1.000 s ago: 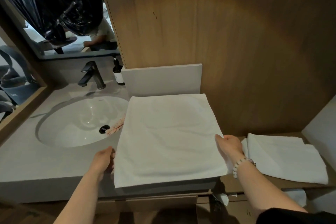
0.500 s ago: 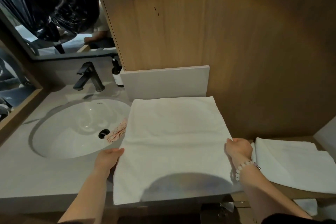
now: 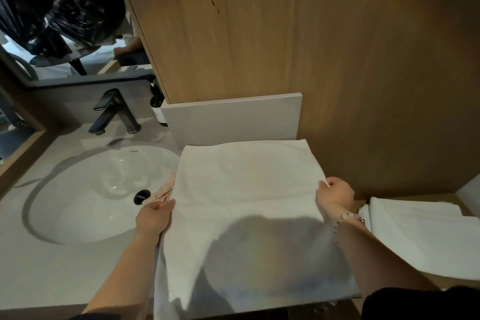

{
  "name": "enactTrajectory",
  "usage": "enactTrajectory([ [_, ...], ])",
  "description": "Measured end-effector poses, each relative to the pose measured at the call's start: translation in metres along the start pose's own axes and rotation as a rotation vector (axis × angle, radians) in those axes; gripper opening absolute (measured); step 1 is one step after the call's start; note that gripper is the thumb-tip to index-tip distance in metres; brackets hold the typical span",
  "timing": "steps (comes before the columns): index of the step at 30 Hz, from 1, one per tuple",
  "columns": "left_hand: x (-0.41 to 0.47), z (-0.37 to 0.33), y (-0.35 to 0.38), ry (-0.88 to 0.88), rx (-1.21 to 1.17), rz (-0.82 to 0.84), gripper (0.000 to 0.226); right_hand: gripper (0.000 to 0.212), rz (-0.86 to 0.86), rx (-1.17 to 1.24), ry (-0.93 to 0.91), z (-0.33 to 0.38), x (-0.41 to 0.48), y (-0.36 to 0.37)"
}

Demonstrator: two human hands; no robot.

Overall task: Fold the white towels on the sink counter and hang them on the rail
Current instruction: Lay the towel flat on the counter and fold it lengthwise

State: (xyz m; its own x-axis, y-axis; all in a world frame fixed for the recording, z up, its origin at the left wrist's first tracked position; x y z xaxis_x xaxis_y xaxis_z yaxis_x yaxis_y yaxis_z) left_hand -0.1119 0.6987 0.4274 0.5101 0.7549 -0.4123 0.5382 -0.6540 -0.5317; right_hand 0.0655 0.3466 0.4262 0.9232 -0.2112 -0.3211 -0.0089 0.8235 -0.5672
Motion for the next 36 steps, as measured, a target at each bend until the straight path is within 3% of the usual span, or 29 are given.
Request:
enactTrajectory([
  [6, -0.001, 0.001, 0.001, 0.059, 0.140, -0.044, 0.022, 0.020, -0.010, -0.004, -0.010, -0.003, 0.002, 0.004],
  [9, -0.006, -0.004, 0.003, 0.072, 0.222, -0.053, 0.021, 0.030, 0.030, 0.030, 0.021, -0.006, -0.002, 0.002],
  [13, -0.012, -0.006, 0.003, 0.062, 0.340, 0.012, 0.030, 0.047, 0.107, -0.042, 0.063, -0.018, -0.013, -0.005],
  [15, -0.018, -0.002, 0.000, 0.048, 0.414, 0.048, 0.043, 0.048, 0.123, -0.082, 0.060, -0.028, -0.019, -0.010],
  [18, -0.035, 0.008, -0.005, 0.073, 0.491, 0.082, 0.036, 0.043, 0.147, -0.186, 0.032, -0.043, -0.030, -0.017],
  [22, -0.060, 0.022, -0.009, 0.094, 0.484, 0.087, 0.030, 0.045, 0.150, -0.238, -0.008, -0.053, -0.051, -0.023],
  [26, -0.087, 0.038, -0.012, 0.073, 0.493, 0.074, 0.048, 0.043, 0.154, -0.327, -0.056, -0.066, -0.073, -0.031],
  [32, -0.122, 0.066, -0.017, 0.087, 0.449, 0.004, 0.031, 0.028, 0.088, -0.401, -0.094, -0.070, -0.090, -0.044],
  [36, -0.133, 0.067, -0.019, 0.102, 0.384, -0.024, 0.024, 0.027, 0.051, -0.318, -0.100, -0.066, -0.095, -0.048],
])
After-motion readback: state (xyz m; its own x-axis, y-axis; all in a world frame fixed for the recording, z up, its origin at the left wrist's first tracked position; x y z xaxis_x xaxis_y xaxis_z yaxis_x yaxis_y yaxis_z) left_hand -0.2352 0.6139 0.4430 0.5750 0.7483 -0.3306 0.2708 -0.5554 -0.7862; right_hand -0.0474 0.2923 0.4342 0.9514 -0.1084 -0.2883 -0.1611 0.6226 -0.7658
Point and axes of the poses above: each hand's wrist, its own x-axis towards the middle knuckle, its own y-axis out of the palm, z = x × y, the point moved 3 cm from there along x, towards the middle knuckle, and after that the axes turned 7 degrees about z, right-handed, at the moved point
